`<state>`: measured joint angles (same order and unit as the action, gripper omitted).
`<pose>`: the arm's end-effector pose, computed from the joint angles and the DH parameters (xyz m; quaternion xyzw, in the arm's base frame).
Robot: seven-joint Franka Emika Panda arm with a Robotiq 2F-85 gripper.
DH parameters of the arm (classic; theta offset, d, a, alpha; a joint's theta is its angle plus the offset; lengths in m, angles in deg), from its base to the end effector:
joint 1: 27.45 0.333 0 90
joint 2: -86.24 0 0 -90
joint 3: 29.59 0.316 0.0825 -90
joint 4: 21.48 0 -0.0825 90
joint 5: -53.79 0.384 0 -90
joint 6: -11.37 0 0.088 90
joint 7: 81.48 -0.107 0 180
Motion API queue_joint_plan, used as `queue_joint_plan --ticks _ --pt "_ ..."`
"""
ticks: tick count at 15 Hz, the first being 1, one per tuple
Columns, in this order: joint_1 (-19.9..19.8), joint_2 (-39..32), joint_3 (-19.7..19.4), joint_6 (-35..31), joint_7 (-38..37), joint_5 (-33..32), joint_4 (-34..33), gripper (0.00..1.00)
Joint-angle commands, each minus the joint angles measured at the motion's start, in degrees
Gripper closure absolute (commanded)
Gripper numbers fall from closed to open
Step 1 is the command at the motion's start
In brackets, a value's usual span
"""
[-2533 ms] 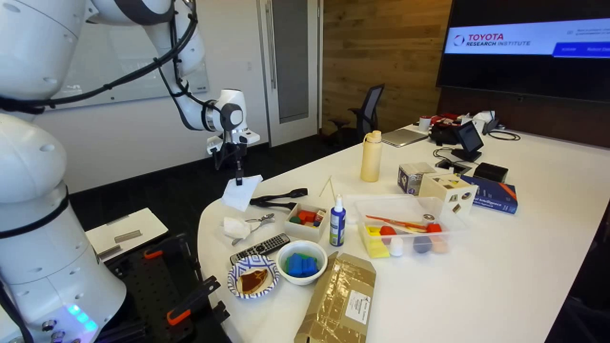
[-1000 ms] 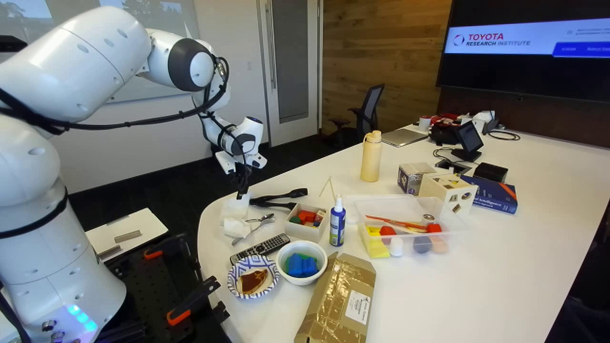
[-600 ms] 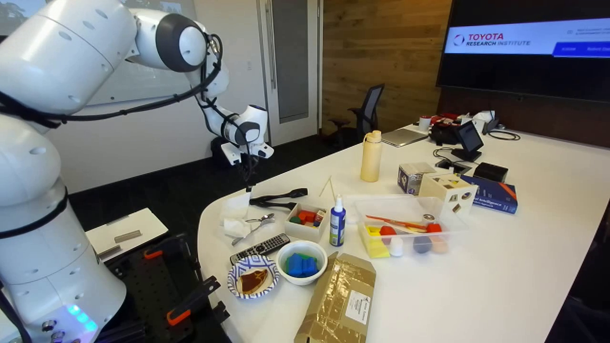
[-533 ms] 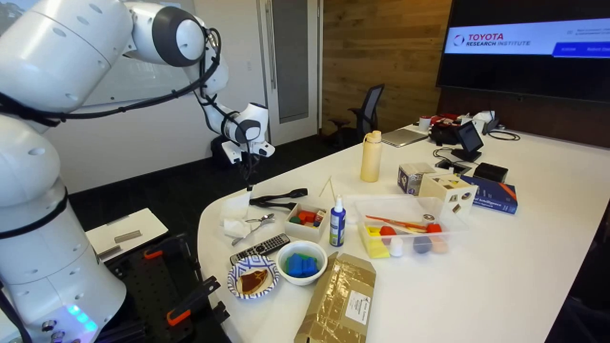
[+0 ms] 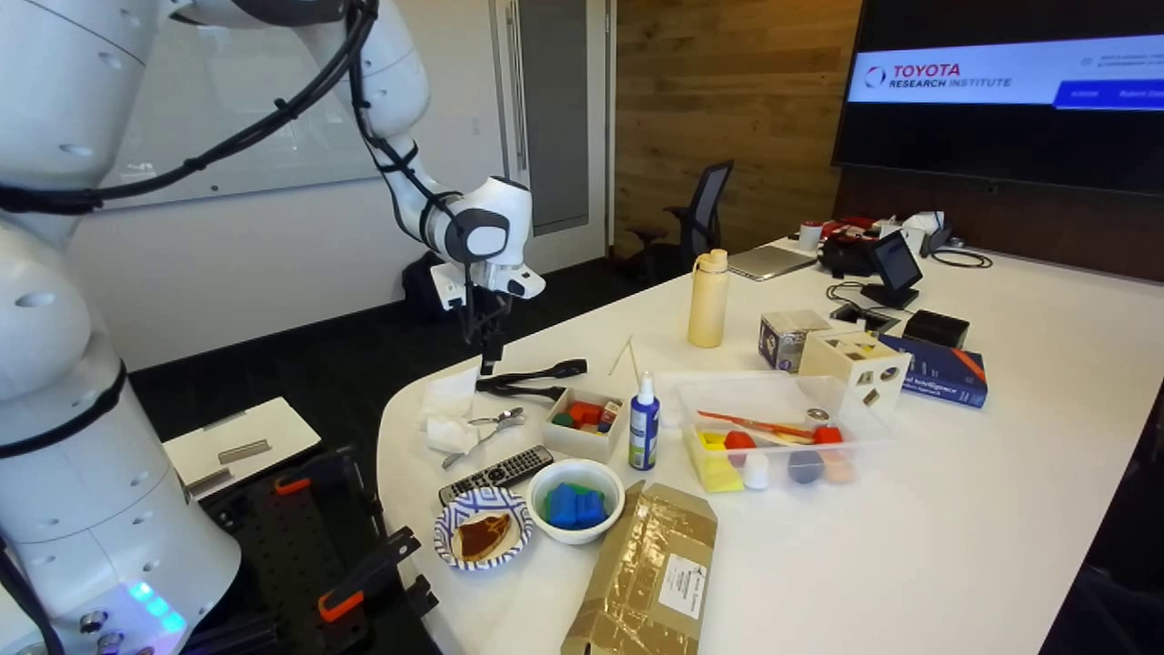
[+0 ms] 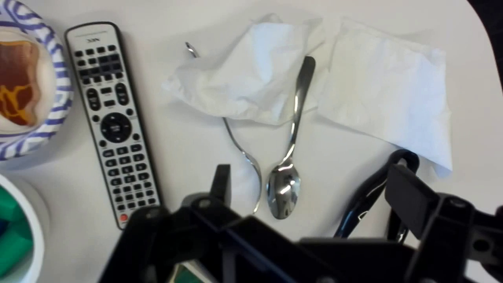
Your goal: Use the white napkin to wipe the grey remote control.
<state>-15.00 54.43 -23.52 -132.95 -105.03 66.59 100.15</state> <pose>0.5237 0.1759 0.1334 -0.9826 0.1442 0.1053 0.0516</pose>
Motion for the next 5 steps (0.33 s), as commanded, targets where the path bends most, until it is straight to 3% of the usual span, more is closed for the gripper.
queue_joint_plan --ticks 1,5 --pt "-0.5 7.9 -1.0 -0.4 2.8 -1.5 8.4 0.0" --pt "-1.4 10.4 -0.4 0.3 4.1 -1.5 10.9 0.0"
